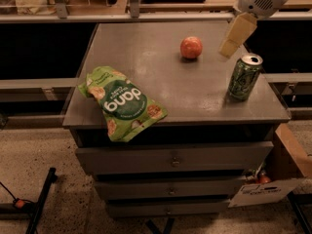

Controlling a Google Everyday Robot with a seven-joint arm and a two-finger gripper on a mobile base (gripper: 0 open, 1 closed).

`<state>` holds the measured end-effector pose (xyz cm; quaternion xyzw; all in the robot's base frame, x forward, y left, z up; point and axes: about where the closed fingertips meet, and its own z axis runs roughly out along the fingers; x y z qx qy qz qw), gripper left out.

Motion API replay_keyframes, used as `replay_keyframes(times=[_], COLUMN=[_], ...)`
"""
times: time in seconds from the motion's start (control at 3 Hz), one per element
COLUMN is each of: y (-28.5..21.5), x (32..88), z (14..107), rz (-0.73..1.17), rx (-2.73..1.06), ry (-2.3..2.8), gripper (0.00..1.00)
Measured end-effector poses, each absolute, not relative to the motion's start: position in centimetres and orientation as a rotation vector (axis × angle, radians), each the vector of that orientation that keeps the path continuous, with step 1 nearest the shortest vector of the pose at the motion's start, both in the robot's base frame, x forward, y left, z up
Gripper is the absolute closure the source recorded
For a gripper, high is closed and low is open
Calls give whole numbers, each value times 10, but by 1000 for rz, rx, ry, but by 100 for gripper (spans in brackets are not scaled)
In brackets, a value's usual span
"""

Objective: Move apple near green rice chip bag

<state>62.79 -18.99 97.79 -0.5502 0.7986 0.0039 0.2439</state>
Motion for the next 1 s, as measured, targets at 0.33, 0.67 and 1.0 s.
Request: replay_keyframes(times=[0.33,0.67,1.0], y=[-173,-164,-158], x=[663,704,743], z=[959,942,926], rz=[49,62,83], rx=[-1489,-1413,-1292], ry=[2174,2178,2176], gripper=[0,0,0])
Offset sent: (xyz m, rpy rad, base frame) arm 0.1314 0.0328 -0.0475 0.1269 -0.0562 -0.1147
